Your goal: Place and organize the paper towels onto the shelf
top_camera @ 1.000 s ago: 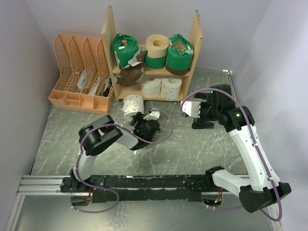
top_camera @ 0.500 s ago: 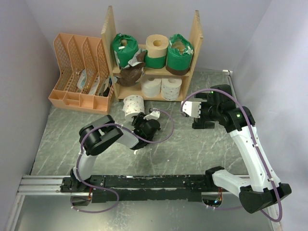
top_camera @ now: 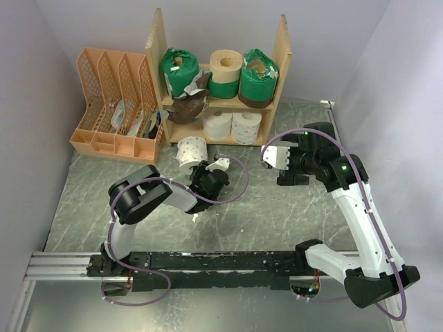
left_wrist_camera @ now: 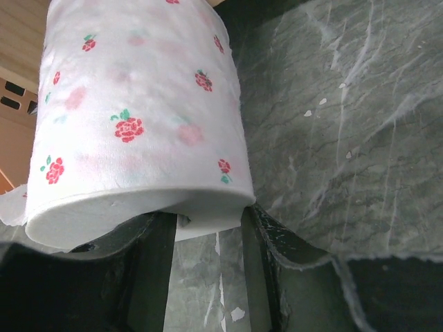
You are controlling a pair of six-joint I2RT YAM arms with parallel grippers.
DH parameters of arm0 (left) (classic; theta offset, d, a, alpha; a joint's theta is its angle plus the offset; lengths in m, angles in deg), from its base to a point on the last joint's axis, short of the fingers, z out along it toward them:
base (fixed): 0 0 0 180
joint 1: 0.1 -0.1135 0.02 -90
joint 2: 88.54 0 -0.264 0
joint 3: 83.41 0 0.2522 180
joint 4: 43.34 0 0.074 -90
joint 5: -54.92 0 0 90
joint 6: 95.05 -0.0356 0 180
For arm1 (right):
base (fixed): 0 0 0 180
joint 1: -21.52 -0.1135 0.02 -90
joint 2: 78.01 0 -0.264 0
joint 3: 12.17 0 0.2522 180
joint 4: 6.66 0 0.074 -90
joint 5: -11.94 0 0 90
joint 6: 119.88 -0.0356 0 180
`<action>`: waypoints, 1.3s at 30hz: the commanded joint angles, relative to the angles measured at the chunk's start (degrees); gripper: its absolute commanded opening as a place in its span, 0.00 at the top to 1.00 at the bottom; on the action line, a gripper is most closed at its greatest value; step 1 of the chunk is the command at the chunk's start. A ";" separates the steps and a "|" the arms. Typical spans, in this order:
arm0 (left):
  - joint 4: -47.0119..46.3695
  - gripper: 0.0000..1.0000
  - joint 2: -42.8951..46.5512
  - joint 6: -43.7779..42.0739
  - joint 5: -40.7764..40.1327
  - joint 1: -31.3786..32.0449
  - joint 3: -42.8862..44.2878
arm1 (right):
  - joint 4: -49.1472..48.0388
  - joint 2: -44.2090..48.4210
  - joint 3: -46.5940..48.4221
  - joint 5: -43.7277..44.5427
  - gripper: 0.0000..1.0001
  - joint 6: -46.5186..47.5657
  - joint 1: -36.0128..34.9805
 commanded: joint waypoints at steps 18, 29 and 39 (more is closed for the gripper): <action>-0.68 0.47 -1.26 3.39 -0.35 -2.09 1.17 | 2.19 -0.06 0.66 3.49 0.00 1.22 -0.24; -6.11 0.41 -3.32 0.81 -1.70 -2.22 0.70 | 6.23 -3.30 6.06 7.04 0.00 0.21 -0.22; -15.96 0.39 -1.93 -5.63 -7.34 -0.58 -1.87 | 6.85 -3.00 4.60 8.54 0.00 -0.10 -0.37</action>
